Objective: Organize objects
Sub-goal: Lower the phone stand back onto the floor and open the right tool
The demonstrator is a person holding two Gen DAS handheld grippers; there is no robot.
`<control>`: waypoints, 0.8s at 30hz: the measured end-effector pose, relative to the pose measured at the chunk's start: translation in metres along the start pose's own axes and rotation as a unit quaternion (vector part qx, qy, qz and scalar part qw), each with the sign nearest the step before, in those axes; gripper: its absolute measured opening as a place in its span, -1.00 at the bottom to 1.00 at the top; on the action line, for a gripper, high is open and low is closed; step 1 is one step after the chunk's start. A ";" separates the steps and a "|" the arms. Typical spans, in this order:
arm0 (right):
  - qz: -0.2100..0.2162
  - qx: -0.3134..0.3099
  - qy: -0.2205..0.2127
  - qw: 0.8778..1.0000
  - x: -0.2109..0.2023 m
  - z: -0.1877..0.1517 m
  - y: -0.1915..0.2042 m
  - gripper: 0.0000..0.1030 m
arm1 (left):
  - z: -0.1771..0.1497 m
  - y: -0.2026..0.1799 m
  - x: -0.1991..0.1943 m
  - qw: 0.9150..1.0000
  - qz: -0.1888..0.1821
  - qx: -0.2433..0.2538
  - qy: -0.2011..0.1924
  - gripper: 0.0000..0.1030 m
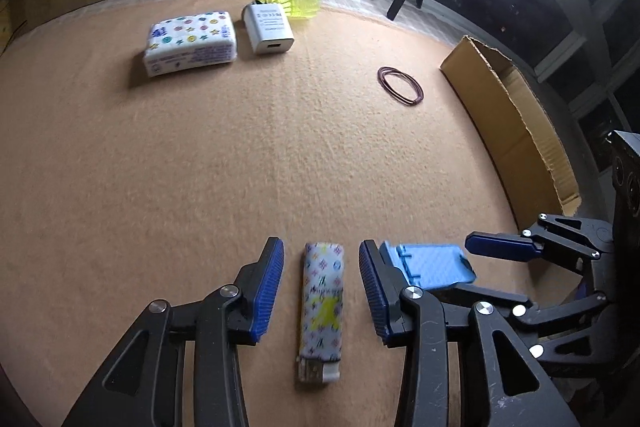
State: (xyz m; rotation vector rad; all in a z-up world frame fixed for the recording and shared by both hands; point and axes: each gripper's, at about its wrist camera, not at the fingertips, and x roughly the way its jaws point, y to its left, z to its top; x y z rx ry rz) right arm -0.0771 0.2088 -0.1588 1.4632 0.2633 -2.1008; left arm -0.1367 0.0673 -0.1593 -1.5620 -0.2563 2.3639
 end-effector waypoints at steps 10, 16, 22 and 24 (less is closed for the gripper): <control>-0.013 -0.003 0.013 1.000 0.011 0.001 -0.003 -0.24 | -0.009 0.006 -0.016 1.000 0.005 -0.009 -0.009 -0.18; 0.002 0.031 0.010 0.999 0.013 0.007 -0.012 -0.24 | -0.011 0.006 -0.018 1.000 0.003 -0.012 -0.007 -0.18; 0.004 0.051 0.011 0.999 0.009 0.005 -0.024 -0.24 | -0.011 0.007 -0.017 1.000 0.002 -0.013 -0.006 -0.18; -0.001 0.062 0.005 0.998 0.008 0.006 -0.029 -0.24 | -0.010 0.007 -0.016 1.000 0.004 -0.013 -0.005 -0.18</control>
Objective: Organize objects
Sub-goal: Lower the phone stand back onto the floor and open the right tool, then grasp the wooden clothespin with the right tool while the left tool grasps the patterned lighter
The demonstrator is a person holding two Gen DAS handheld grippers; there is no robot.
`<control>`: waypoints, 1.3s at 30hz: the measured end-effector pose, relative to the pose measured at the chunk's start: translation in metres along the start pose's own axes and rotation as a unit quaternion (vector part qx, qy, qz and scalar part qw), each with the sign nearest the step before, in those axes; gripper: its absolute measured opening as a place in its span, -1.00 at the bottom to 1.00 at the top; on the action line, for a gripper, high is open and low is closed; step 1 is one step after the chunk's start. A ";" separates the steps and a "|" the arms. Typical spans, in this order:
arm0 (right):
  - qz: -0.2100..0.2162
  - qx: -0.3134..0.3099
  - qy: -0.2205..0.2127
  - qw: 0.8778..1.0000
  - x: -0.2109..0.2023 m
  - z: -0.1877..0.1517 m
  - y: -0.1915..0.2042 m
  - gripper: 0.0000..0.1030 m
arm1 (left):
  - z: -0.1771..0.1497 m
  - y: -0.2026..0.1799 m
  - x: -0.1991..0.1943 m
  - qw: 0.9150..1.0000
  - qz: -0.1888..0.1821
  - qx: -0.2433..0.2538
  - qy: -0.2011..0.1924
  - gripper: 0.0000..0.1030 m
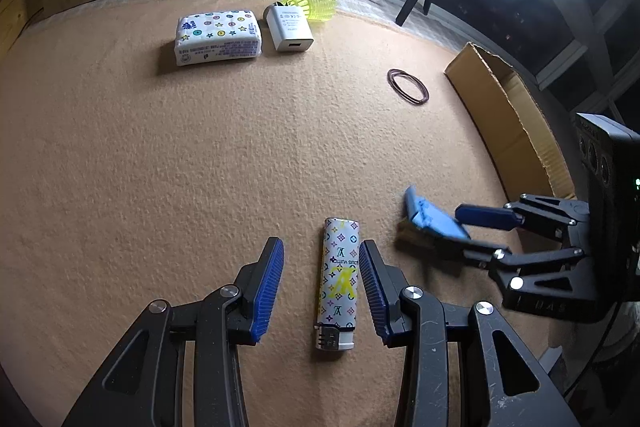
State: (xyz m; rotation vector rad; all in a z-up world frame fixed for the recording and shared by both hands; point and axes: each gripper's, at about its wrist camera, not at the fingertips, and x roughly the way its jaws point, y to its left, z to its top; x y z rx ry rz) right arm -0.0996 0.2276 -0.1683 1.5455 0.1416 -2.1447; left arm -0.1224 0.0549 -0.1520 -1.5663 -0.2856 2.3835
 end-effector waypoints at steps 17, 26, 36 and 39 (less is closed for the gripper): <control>-0.075 0.012 -0.026 0.997 -0.010 0.009 -0.014 -0.19 | -0.011 -0.020 0.003 0.999 -0.004 0.036 0.020 -0.18; 0.014 -0.017 -0.036 0.999 -0.021 0.015 0.012 -0.19 | -0.016 -0.026 0.009 0.998 0.003 0.048 0.026 -0.20; 0.014 -0.021 0.010 1.000 0.010 0.019 0.012 -0.20 | -0.018 -0.027 0.011 0.998 0.011 0.052 0.029 -0.20; 0.015 -0.026 0.011 0.999 0.009 0.018 0.015 -0.20 | -0.019 -0.026 0.012 0.998 0.016 0.053 0.032 -0.20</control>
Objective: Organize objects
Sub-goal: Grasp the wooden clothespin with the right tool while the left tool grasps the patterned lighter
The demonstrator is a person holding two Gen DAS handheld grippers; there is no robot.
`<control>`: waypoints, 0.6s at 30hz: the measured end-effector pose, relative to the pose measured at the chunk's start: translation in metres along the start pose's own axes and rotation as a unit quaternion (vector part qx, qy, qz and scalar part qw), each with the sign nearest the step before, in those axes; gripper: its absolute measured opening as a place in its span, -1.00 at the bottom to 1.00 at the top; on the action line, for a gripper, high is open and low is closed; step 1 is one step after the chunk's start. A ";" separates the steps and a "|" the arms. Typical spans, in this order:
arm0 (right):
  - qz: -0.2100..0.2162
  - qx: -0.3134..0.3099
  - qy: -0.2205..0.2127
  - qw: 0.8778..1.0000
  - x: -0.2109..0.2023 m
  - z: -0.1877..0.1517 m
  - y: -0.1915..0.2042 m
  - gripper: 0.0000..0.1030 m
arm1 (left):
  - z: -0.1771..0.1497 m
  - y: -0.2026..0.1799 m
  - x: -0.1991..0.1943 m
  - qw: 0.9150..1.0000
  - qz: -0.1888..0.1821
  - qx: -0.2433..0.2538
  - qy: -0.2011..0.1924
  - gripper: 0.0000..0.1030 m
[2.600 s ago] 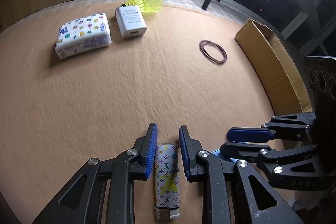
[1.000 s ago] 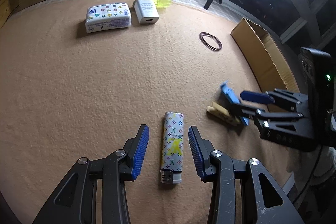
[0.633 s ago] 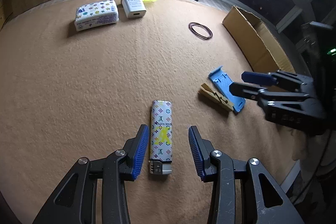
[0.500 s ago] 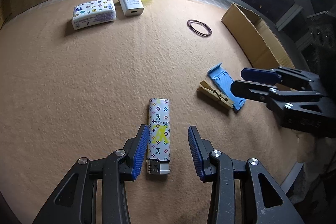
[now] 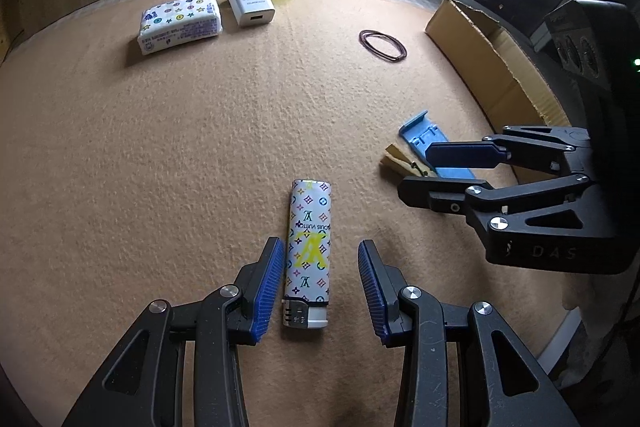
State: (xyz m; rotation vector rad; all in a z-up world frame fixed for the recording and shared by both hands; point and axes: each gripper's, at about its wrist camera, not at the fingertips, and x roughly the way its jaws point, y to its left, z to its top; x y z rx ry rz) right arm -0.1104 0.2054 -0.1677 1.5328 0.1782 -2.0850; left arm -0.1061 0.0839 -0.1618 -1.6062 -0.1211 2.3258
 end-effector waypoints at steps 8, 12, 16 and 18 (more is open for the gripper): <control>0.022 0.000 0.016 1.000 0.004 -0.007 0.008 -0.28 | -0.003 -0.001 0.001 1.000 -0.001 0.002 0.006 -0.28; -0.010 -0.008 0.017 1.000 0.007 -0.007 0.011 -0.41 | -0.003 -0.001 0.002 1.000 0.006 0.004 0.006 -0.30; -0.037 -0.024 0.017 0.999 0.009 -0.009 0.018 -0.56 | -0.001 -0.003 0.004 1.000 0.021 0.006 0.002 -0.49; -0.042 -0.026 0.016 0.999 0.009 -0.011 0.019 -0.63 | -0.001 -0.003 0.004 1.000 0.025 0.005 -0.001 -0.52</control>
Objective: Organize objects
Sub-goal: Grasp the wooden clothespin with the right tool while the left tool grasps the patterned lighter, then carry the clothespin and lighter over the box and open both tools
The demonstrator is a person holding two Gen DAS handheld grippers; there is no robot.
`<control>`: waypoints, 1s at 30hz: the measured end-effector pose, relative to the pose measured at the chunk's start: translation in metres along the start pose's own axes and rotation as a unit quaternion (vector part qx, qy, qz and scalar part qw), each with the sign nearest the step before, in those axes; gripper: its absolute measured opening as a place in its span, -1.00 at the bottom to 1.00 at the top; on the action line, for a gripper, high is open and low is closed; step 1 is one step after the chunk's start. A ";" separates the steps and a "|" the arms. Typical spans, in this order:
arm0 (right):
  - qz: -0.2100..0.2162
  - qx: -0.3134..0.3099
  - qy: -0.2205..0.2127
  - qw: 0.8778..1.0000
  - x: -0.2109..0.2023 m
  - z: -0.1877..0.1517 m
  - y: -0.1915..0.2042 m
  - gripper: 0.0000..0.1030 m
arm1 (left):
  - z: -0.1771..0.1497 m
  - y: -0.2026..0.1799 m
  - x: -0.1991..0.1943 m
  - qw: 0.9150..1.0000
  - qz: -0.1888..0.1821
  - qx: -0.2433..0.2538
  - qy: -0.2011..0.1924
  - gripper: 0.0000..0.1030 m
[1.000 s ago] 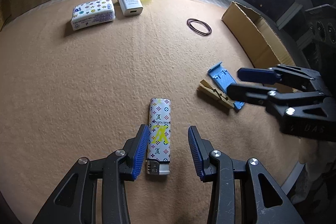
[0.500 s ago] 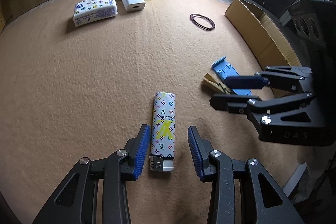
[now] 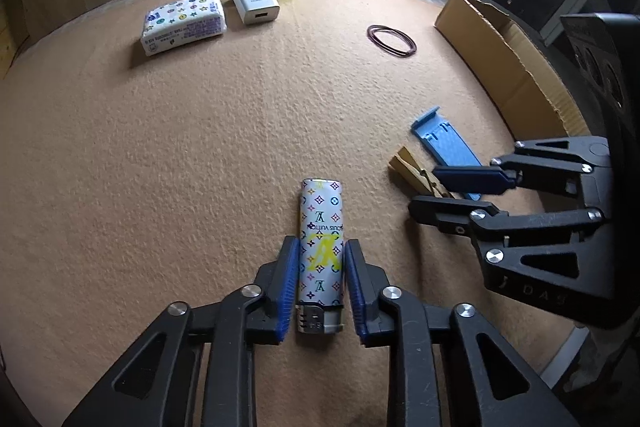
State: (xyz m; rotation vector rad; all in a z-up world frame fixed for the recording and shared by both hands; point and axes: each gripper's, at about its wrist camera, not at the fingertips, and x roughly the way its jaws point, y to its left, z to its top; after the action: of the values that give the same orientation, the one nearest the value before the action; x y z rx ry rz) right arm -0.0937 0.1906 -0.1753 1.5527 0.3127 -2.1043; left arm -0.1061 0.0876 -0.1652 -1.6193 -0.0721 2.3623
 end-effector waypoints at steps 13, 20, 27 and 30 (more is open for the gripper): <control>0.015 0.039 -0.010 0.999 -0.013 -0.013 -0.015 -0.78 | -0.001 0.001 -0.002 1.000 0.000 -0.010 -0.005 -0.52; 0.022 0.058 -0.032 0.998 -0.035 -0.023 -0.029 -0.78 | -0.003 -0.002 -0.002 1.000 0.011 -0.015 -0.010 -0.51; 0.022 0.081 -0.057 0.995 -0.058 -0.031 -0.048 -0.78 | -0.001 -0.009 0.000 0.999 0.034 0.000 -0.018 -0.52; 0.018 0.097 -0.070 0.993 -0.072 -0.040 -0.062 -0.78 | 0.002 -0.006 -0.001 0.999 0.025 -0.015 -0.018 -0.52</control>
State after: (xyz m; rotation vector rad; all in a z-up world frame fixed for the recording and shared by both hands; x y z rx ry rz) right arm -0.0772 0.2803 -0.1273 1.4928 0.0298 -2.2572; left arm -0.1067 0.0931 -0.1625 -1.6112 -0.0766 2.4389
